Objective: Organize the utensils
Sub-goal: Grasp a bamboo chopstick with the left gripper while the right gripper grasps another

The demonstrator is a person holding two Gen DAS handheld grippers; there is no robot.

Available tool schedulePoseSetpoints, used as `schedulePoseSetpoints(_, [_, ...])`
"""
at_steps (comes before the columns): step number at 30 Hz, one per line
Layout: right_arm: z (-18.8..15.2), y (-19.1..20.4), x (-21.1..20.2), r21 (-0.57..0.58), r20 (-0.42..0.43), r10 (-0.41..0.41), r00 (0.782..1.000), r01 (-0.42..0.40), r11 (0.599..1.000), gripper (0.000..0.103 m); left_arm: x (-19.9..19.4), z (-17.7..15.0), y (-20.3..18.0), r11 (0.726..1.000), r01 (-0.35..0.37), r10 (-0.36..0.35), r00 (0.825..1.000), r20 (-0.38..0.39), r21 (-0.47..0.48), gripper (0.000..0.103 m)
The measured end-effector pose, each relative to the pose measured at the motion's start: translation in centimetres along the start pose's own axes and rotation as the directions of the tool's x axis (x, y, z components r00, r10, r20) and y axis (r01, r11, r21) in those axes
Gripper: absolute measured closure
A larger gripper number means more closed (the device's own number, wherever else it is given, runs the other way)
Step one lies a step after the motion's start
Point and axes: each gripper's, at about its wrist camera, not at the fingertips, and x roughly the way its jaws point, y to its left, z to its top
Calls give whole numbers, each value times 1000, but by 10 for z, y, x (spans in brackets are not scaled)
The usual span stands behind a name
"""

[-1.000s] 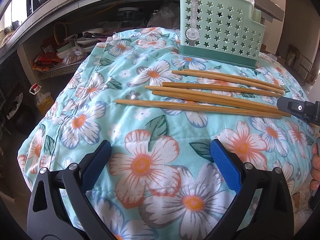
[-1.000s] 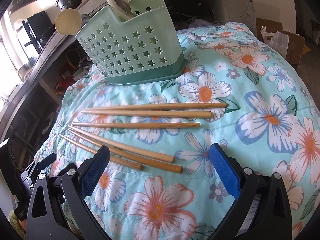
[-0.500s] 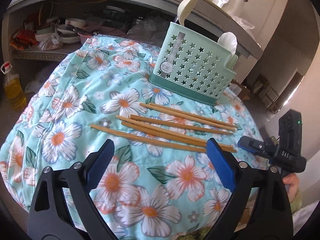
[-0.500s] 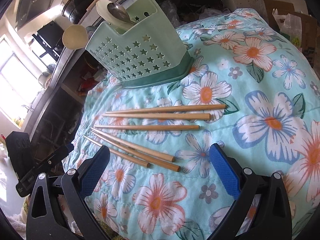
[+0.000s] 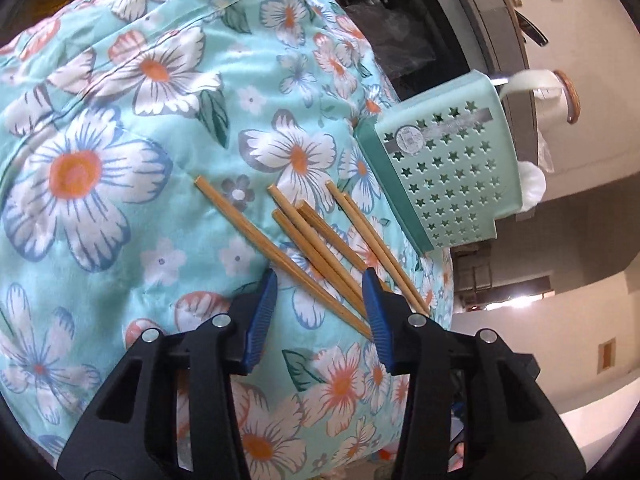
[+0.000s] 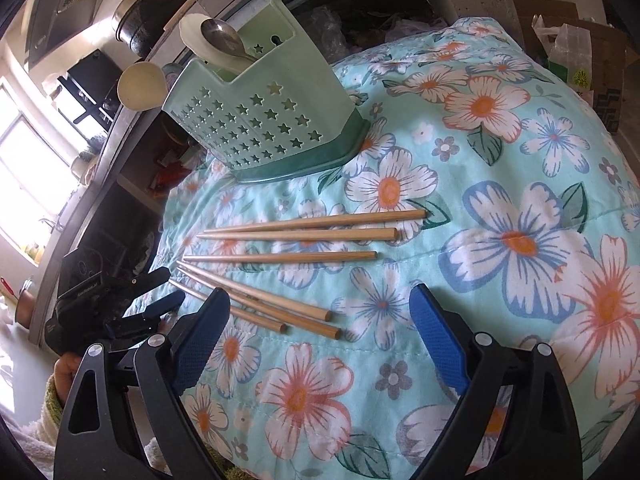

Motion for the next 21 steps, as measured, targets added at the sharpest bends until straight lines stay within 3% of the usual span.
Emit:
schedulePoseSetpoints(3, [0, 1, 1, -5, -1, -4, 1000, 4, 1000, 15, 3, 6, 9, 995, 20, -19, 1000, 6, -94, 75])
schedulePoseSetpoints(7, [0, 2, 2, -6, 0, -11, 1000, 11, 1000, 17, 5, 8, 17, 991, 17, -15, 1000, 11, -134, 89])
schedulePoseSetpoints(10, [-1, 1, 2, -4, 2, -17, 1000, 17, 1000, 19, 3, 7, 21, 988, 31, -29, 999, 16, -152, 90])
schedulePoseSetpoints(17, [-1, 0, -8, -11, 12, -17, 1000, 17, 1000, 30, -7, 3, 14, 998, -24, 24, 1000, -15, -59, 91])
schedulePoseSetpoints(21, [1, 10, -16, -72, 28, -2, 1000, 4, 997, 41, -20, 2, 19, 999, -47, 46, 998, -32, -27, 90])
